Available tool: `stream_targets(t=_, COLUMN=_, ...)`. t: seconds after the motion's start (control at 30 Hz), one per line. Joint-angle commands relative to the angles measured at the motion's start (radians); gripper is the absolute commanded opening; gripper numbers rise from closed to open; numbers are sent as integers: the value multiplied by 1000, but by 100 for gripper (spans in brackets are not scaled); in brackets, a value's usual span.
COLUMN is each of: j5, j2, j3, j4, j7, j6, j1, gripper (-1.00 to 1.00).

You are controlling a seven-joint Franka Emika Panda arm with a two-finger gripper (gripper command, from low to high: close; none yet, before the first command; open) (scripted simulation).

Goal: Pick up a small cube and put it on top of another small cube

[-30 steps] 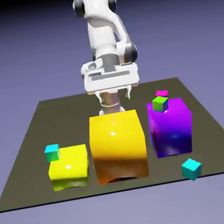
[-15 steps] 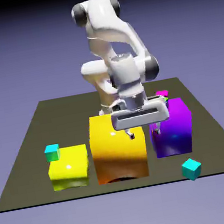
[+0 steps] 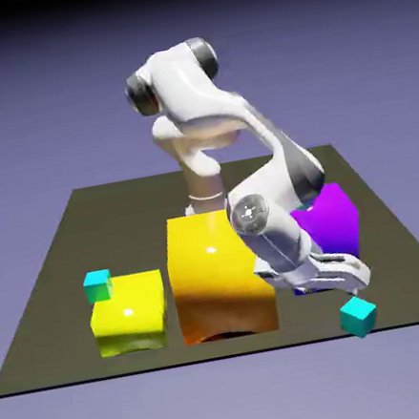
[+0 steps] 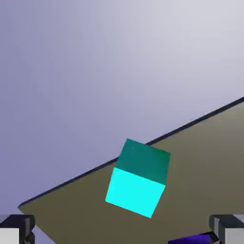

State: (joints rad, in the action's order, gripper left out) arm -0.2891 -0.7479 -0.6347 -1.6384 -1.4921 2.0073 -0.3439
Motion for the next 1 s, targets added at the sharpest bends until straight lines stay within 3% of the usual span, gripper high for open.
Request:
stream_targets(t=0.0, j5=-8, j2=-36, j3=-17, j4=31, j7=-21, j6=-28, j1=-9, gripper=0)
stream_targets(t=0.23, j5=-61, j2=-290, j3=-135, j4=250, j7=-165, j6=-223, j1=-76, gripper=0)
stream_targets(t=0.37, j5=-32, j2=-383, j3=-78, j4=164, j7=-200, j6=-207, j1=-40, gripper=0)
stream_targets(t=0.47, j5=-40, j2=-425, j3=-74, j4=95, j7=-171, j6=-85, j1=0, gripper=0)
stream_targets(t=0.5, j5=-40, j2=-425, j3=-74, j4=95, j7=-171, j6=-85, j1=0, gripper=-100)
stream_targets(t=0.67, j5=-60, j2=-362, j3=-61, j4=172, j7=-205, j6=-222, j1=-65, gripper=-100)
stream_targets(t=0.97, j5=55, j2=-63, j3=-122, j4=88, j7=17, j6=-613, j1=1, gripper=-100)
